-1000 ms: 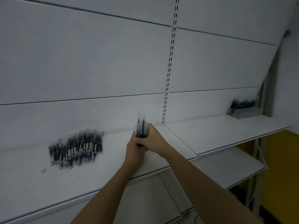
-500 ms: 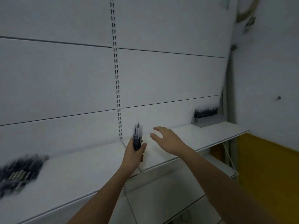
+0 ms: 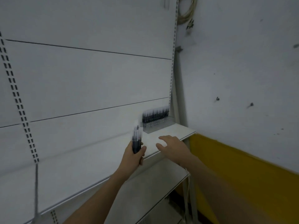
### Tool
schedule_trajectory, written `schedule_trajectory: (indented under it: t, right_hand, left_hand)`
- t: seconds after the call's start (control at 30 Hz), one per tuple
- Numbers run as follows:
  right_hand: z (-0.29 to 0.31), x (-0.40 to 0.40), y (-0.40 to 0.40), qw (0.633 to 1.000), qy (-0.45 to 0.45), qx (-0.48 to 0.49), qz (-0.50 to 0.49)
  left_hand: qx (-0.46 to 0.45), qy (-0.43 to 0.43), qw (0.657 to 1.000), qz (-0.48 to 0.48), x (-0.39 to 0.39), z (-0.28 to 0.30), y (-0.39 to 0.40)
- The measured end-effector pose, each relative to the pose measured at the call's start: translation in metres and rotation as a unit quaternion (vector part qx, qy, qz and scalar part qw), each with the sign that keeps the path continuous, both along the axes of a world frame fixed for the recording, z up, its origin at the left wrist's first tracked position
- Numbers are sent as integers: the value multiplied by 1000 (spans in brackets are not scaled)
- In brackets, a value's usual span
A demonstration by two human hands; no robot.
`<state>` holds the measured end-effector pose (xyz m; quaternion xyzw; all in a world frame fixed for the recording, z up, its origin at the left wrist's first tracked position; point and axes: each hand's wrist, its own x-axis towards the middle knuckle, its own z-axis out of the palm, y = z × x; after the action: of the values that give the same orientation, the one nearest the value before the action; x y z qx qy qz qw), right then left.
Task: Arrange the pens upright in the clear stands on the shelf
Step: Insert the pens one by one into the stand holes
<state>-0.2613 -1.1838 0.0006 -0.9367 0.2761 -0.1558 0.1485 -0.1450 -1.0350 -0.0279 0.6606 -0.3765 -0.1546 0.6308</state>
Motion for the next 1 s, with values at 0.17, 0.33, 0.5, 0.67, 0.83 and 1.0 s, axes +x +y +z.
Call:
schedule_trajectory:
  t: [0.17,0.33,0.5,0.67,0.83,1.0]
  right_hand:
    - [-15,17,-75,998,-26,50,-2]
    - [0,56,-137,964,-190,186,20]
    - [23,99,-192,932,-268,243,34]
    - [22,125,-251,917,-299,257,59]
    - [24,149,-319,864,-353,354,64]
    - [25,181,-372,859,-347,352,136]
  left_hand:
    - [10,2,1000,-22,24,-9,-77]
    - [6,-19,999,-43,62,-23,-160]
    - [39,-59,996,-55,95,-31,-234]
    - [69,-109,991,-43,116,-35,-285]
    - [74,-95,992,-37,131,-42,-323]
    - [59,-62,996,14,136,-50,-366]
